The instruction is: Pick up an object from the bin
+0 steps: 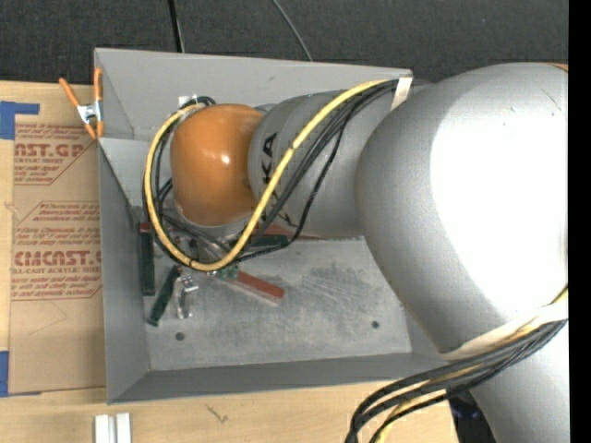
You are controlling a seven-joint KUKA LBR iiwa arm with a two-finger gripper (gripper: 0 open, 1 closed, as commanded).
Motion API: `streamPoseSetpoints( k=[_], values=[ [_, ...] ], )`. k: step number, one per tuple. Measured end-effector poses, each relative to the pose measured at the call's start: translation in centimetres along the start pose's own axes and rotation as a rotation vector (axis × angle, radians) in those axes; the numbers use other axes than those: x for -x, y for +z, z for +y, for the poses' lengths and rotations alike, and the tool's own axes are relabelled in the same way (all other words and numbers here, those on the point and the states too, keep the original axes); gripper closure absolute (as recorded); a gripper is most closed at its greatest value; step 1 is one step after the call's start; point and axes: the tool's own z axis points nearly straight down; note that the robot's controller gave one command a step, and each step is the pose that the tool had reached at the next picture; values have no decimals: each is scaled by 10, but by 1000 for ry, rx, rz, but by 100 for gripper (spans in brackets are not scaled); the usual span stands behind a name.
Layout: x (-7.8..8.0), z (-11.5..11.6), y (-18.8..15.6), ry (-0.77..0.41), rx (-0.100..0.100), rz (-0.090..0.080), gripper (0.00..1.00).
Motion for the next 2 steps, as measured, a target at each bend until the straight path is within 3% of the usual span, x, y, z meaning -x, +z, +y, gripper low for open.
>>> streamPoseSetpoints(
  k=[1,2],
  values=[
    [-6,-12,13,-230,0,-3,0],
    [-11,4,23,-856,1,-3,100]
  ],
)
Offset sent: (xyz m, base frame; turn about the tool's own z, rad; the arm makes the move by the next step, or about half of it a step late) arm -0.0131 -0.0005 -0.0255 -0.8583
